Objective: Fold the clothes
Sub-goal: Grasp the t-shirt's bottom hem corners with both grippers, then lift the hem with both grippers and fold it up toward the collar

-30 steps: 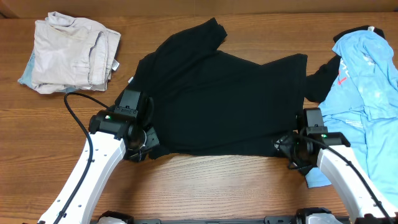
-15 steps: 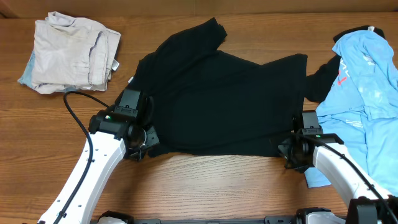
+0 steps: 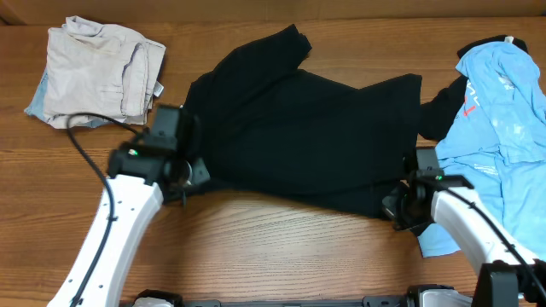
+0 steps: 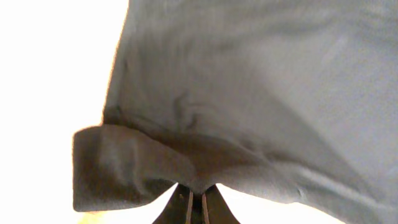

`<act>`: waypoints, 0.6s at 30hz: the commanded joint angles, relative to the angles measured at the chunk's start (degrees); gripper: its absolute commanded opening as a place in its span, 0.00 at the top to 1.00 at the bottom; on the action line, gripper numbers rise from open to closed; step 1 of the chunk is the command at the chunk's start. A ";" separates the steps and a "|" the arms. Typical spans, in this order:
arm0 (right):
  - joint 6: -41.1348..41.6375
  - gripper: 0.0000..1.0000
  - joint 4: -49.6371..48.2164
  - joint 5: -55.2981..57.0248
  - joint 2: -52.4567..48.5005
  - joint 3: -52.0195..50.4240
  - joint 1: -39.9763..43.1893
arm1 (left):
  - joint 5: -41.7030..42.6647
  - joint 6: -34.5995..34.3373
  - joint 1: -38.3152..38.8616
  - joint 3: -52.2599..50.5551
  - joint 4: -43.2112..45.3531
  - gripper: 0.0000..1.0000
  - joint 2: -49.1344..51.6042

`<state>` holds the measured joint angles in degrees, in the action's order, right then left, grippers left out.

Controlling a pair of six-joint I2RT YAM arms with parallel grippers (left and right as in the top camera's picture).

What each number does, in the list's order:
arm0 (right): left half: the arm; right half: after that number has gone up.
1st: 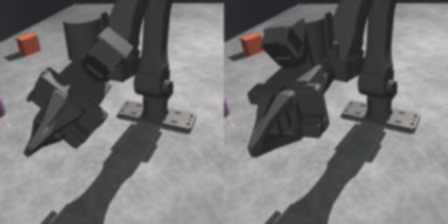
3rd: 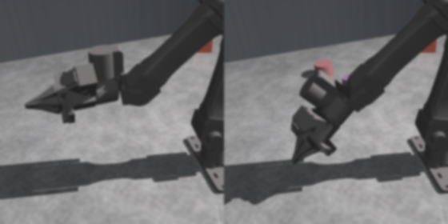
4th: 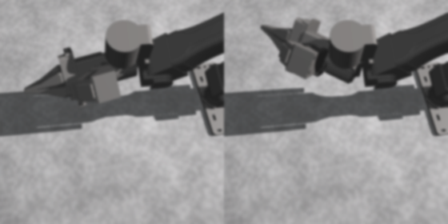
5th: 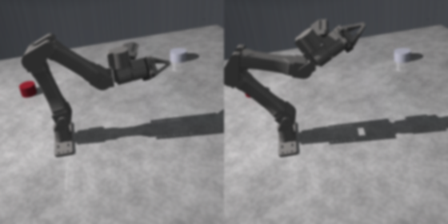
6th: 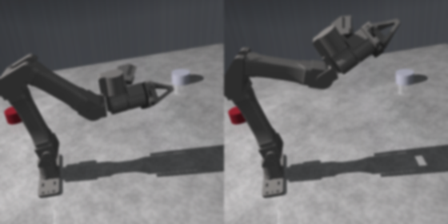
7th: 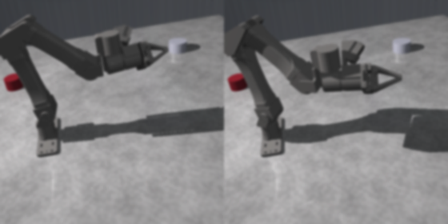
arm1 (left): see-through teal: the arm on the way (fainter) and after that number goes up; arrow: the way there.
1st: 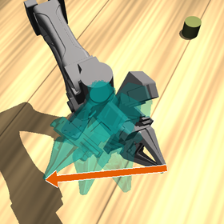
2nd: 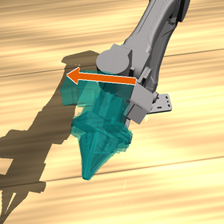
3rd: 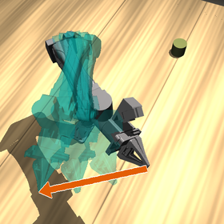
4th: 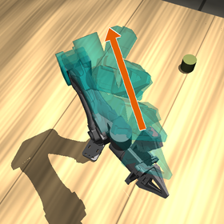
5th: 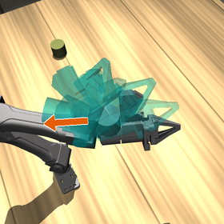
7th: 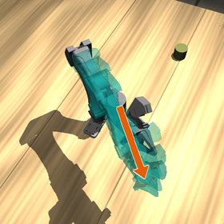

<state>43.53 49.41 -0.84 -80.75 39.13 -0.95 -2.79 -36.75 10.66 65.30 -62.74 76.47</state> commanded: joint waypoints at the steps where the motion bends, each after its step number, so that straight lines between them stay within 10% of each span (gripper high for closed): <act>1: -6.19 0.96 6.29 -0.72 3.10 11.63 2.95 | -3.28 4.26 -2.84 10.49 -2.25 0.96 -0.09; 18: -13.62 0.96 28.00 -0.07 13.03 36.59 6.03 | -4.57 13.03 -3.23 24.98 -6.43 0.96 -0.13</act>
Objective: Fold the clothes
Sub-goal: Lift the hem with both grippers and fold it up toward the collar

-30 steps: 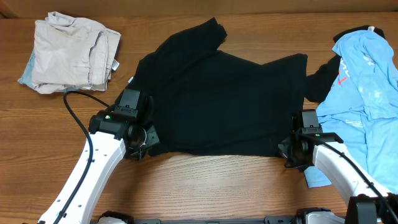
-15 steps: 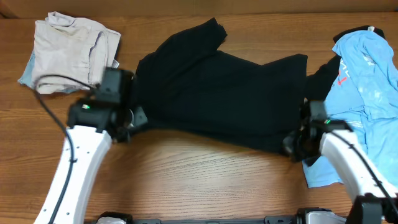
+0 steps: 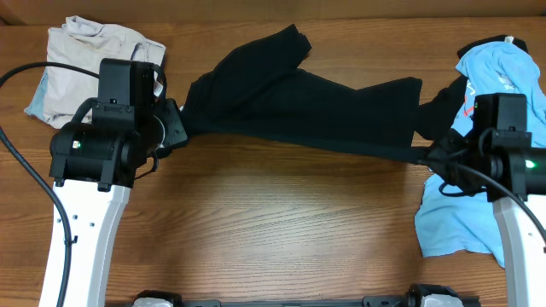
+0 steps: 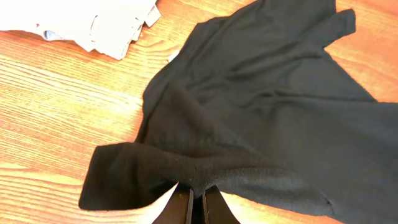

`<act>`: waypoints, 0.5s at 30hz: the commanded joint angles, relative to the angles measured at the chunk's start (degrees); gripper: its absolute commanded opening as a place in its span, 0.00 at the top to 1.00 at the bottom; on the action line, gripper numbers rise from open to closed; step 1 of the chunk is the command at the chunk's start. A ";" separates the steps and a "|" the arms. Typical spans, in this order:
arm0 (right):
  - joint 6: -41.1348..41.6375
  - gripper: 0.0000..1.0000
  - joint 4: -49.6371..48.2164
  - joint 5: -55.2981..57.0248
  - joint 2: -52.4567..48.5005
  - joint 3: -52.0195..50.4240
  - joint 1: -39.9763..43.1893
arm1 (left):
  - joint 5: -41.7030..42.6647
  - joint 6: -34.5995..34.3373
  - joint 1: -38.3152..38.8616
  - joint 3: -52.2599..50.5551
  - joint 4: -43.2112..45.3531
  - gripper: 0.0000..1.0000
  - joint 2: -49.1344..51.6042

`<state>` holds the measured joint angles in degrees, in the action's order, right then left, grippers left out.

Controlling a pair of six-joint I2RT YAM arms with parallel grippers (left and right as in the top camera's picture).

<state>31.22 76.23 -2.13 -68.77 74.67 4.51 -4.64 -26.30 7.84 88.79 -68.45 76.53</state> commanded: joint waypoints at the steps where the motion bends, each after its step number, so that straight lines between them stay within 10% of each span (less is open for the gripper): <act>1: -1.31 0.96 1.70 1.29 1.38 1.05 0.57 | -3.61 2.56 -0.42 1.49 -1.38 0.96 -0.22; 15: -1.27 0.96 11.74 4.63 4.55 -0.66 0.55 | -8.37 -1.68 -0.35 1.42 -16.59 0.96 -0.52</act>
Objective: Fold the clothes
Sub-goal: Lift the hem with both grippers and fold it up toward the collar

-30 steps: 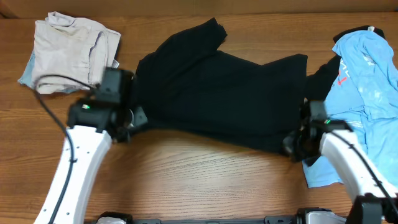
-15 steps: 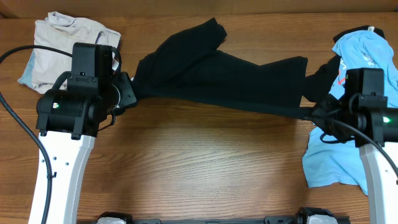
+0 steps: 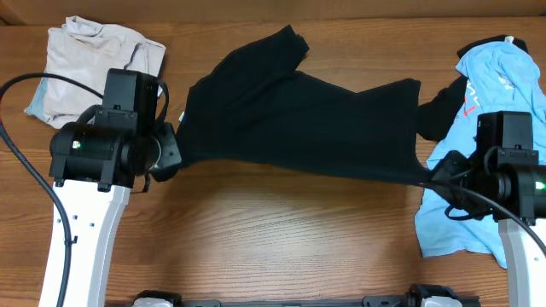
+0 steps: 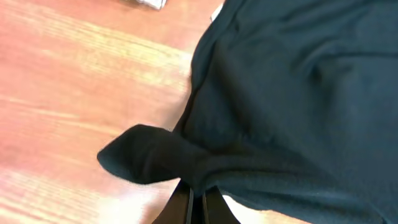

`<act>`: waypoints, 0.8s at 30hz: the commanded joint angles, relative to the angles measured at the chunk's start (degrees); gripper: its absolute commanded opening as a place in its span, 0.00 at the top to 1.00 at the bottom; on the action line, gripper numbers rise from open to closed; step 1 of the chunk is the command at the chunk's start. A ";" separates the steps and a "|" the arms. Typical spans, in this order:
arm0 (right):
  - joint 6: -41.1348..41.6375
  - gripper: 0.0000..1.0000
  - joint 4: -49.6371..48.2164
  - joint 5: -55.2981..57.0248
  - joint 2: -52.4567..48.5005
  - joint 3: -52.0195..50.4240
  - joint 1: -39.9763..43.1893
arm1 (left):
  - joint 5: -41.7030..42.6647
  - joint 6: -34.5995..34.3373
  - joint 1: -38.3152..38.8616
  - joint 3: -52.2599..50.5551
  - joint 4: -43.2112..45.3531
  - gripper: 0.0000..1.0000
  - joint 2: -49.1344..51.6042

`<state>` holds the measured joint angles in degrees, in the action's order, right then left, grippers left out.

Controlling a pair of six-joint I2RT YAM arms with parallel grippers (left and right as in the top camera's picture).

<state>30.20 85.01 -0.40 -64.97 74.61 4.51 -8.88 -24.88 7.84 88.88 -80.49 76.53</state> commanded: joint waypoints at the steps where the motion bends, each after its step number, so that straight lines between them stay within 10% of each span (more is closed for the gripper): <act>1: -0.24 0.96 3.93 2.91 0.96 -0.90 0.55 | -4.22 -4.96 -0.35 1.29 -7.02 0.96 -0.52; 10: -0.50 0.96 7.08 2.91 1.86 -2.14 0.55 | -2.05 -6.40 -0.28 -0.68 -11.56 0.96 -0.44; 24: -3.19 0.96 -8.07 2.93 -8.13 -6.54 0.55 | -2.05 -3.96 -0.26 -13.68 16.50 0.96 6.62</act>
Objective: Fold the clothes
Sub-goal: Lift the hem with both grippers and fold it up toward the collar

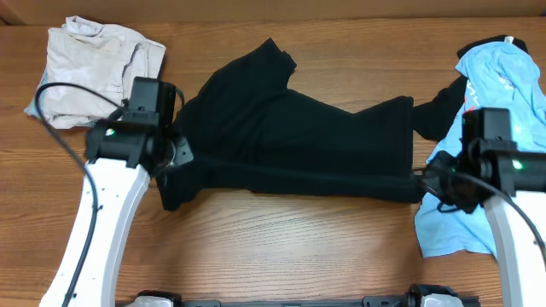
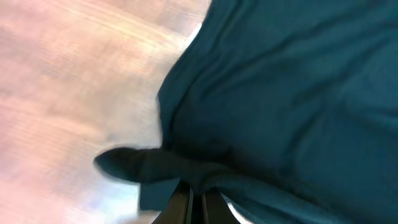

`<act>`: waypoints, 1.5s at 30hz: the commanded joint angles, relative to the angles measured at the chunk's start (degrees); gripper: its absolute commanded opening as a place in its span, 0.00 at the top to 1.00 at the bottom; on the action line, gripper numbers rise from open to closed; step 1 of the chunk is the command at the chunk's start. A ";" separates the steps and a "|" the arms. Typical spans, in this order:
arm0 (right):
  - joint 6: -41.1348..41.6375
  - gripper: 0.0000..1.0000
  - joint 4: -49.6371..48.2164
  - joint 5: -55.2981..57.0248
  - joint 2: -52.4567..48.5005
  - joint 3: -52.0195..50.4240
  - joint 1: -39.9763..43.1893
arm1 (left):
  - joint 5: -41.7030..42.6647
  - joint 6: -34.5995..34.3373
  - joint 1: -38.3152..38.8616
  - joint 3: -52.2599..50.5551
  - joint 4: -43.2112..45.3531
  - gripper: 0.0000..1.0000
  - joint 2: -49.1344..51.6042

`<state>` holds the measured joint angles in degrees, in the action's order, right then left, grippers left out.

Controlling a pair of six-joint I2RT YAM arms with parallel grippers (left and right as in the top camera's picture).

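A black shirt (image 1: 299, 136) lies stretched across the middle of the table, one sleeve pointing to the far side. My left gripper (image 1: 179, 159) is shut on its near left corner. In the left wrist view the fingers (image 2: 180, 202) pinch a bunched fold of the dark cloth (image 2: 280, 93), and a loose flap hangs to the left. My right gripper (image 1: 424, 182) holds the near right corner. The shirt's near edge runs taut between the two grippers.
A folded beige pile (image 1: 94, 68) sits at the far left corner. A crumpled light blue garment (image 1: 495, 111) lies at the right under my right arm, with another dark piece (image 1: 439, 102) beside it. Bare wood (image 1: 281, 247) runs along the front.
Both grippers have moved toward the front of the table with the shirt's near edge. The shirt has shifted slightly left, and its left corner now droops below my left gripper.
First both grippers were low, shut on the shirt's near corners. Then they held that edge raised and farther back, so the shirt looked narrow. After that the edge was nearer the front, and now it is taut at the front with the shirt spread out.
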<state>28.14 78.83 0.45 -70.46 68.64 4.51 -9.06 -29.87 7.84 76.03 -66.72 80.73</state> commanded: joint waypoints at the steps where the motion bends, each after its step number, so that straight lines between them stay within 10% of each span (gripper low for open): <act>1: -1.27 0.96 -3.34 2.08 -3.98 -0.57 0.55 | -1.86 1.40 -0.26 -0.87 4.76 0.96 3.63; 23: -1.60 0.96 -25.66 2.49 -28.89 -0.83 0.55 | -1.79 1.60 0.20 -0.87 33.92 0.95 26.34; 45: -1.57 0.96 -25.99 1.55 -29.16 -0.70 0.55 | -1.86 6.97 0.11 3.78 25.11 0.96 26.88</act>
<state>26.94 51.62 0.82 -103.33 68.03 4.51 -9.13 -25.71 7.88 75.92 -36.95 107.07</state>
